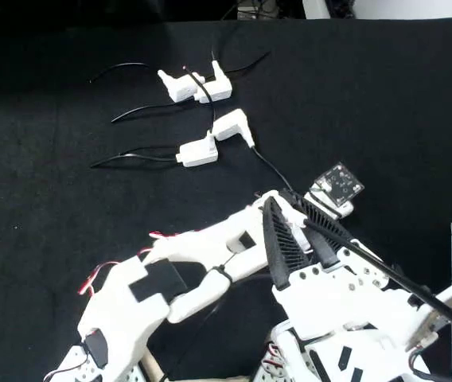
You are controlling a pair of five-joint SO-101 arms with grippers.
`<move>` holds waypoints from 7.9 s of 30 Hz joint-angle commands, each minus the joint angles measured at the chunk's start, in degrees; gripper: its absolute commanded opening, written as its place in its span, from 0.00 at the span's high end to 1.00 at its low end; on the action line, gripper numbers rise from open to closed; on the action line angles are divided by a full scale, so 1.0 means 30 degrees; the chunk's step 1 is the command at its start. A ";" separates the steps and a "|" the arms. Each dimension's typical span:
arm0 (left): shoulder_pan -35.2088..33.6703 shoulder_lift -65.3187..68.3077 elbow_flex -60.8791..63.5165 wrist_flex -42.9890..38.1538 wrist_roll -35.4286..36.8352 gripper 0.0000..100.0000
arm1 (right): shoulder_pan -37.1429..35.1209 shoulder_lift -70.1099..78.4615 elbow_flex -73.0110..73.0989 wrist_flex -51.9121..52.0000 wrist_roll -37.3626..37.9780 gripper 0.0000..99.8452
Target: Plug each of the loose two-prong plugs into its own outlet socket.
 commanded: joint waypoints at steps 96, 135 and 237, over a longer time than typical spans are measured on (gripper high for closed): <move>-2.3956 -2.4850 1.9443 0.5333 -0.9582 0.67 | -0.4278 1.6864 0.2388 -0.6154 0.3516 0.99; -2.3985 -2.4850 2.2081 0.2901 -0.3282 0.67 | -0.4337 3.2396 -0.1773 -1.4007 0.7560 0.99; -2.4015 -2.4850 2.2139 0.2813 -0.3282 0.67 | -0.0234 2.6535 -0.2330 -0.9348 0.7531 0.83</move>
